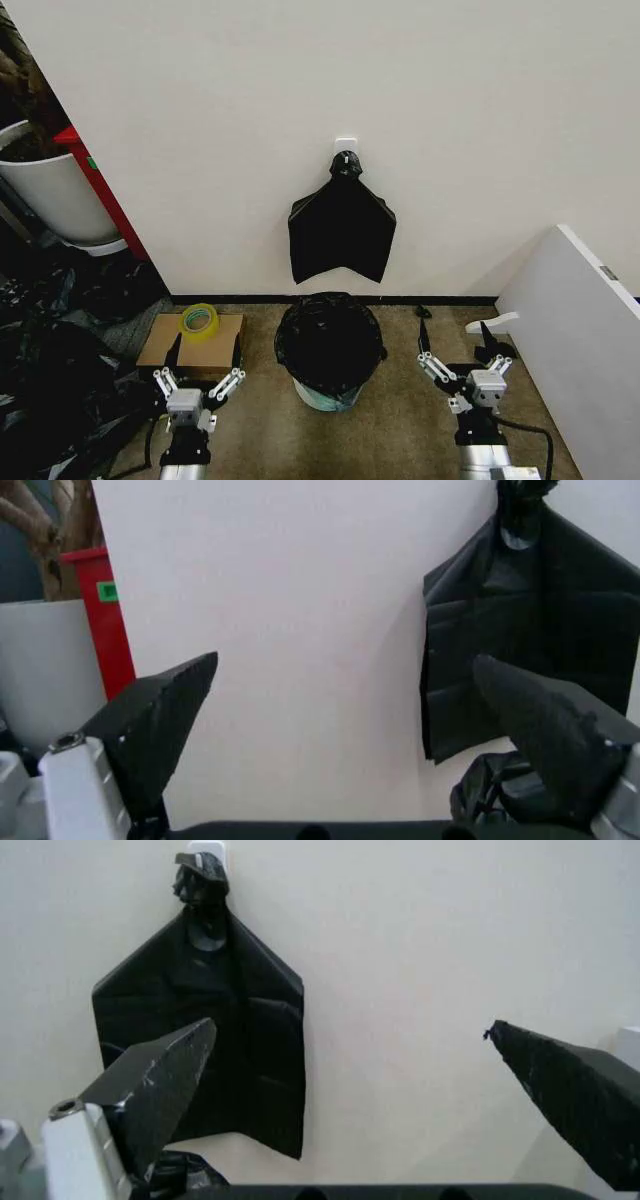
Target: Place the garbage bag over the trash bin.
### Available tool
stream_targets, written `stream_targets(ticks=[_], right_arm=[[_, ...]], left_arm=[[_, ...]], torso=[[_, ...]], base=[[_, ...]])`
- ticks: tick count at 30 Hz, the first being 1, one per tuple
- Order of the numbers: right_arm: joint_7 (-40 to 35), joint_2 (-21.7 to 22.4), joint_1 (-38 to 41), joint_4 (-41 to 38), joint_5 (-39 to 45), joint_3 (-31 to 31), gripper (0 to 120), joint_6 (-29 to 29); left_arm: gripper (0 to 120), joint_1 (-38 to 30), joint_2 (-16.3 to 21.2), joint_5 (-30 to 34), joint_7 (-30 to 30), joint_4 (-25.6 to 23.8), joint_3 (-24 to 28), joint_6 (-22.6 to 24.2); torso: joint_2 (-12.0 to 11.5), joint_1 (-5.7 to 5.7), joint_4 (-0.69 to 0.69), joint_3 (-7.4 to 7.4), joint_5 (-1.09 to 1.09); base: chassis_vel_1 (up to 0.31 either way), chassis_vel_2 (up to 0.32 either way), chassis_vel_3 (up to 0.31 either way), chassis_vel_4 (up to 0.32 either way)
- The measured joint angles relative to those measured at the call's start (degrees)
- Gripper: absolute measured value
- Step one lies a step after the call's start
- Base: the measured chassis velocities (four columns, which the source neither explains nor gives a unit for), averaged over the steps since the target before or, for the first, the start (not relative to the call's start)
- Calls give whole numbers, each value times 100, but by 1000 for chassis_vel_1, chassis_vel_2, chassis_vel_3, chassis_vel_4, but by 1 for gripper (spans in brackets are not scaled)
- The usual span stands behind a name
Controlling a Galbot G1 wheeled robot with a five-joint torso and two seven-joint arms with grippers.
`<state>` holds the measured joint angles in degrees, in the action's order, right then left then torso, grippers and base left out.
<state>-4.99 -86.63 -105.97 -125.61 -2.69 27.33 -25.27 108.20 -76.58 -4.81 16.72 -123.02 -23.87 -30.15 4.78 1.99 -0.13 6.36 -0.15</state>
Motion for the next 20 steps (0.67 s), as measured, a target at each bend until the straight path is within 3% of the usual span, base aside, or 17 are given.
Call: stream_targets(ticks=[20], right_arm=[[-85, 25, -74, -22, -17, -85, 100, 44]], left_arm=[[100, 23, 44, -34, 23, -48, 82, -76]], torso=[[0, 1, 0, 1, 0]], base=[[0, 0, 0, 0]])
